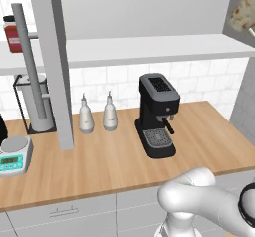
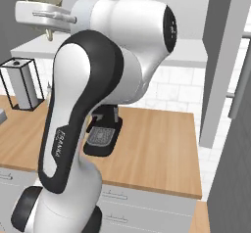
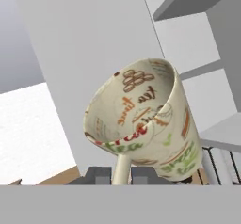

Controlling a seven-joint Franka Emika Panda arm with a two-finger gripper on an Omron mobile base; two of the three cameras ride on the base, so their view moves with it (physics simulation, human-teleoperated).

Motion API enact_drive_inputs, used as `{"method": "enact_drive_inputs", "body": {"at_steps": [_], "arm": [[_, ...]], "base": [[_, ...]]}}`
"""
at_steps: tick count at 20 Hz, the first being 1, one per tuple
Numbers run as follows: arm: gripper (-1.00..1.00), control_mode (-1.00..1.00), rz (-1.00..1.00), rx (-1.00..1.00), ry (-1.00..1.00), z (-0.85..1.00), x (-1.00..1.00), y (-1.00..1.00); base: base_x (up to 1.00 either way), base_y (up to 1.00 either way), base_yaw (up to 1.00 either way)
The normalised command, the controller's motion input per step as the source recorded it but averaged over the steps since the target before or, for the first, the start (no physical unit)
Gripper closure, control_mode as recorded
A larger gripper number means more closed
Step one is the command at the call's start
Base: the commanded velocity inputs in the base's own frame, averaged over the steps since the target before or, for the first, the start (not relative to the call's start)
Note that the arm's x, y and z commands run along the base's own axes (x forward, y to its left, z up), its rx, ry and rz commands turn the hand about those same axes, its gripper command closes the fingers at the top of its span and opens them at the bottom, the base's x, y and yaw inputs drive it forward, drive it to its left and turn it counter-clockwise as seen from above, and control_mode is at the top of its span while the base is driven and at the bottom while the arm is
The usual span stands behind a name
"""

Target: Gather all objects into one cabinet and sort the glasses and bowls to opposite sides.

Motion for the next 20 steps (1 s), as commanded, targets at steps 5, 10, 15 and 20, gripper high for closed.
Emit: {"method": "enact_drive_inputs", "body": {"at_steps": [5, 10, 15, 20], "arm": [[1.0, -1.0, 0.0, 0.0, 0.0, 0.0, -0.07, -0.18], [1.0, -1.0, -0.01, -0.1, 0.01, 0.19, -0.45, -0.58], [1.0, -1.0, 0.0, -0.29, 0.05, 0.05, -0.54, -0.05], [1.0, -1.0, 0.0, -0.25, 0.04, 0.02, -0.35, 0.0]], "base": [[0.0, 0.0, 0.0], [0.0, 0.0, 0.0], [0.0, 0.0, 0.0], [0.0, 0.0, 0.0]]}}
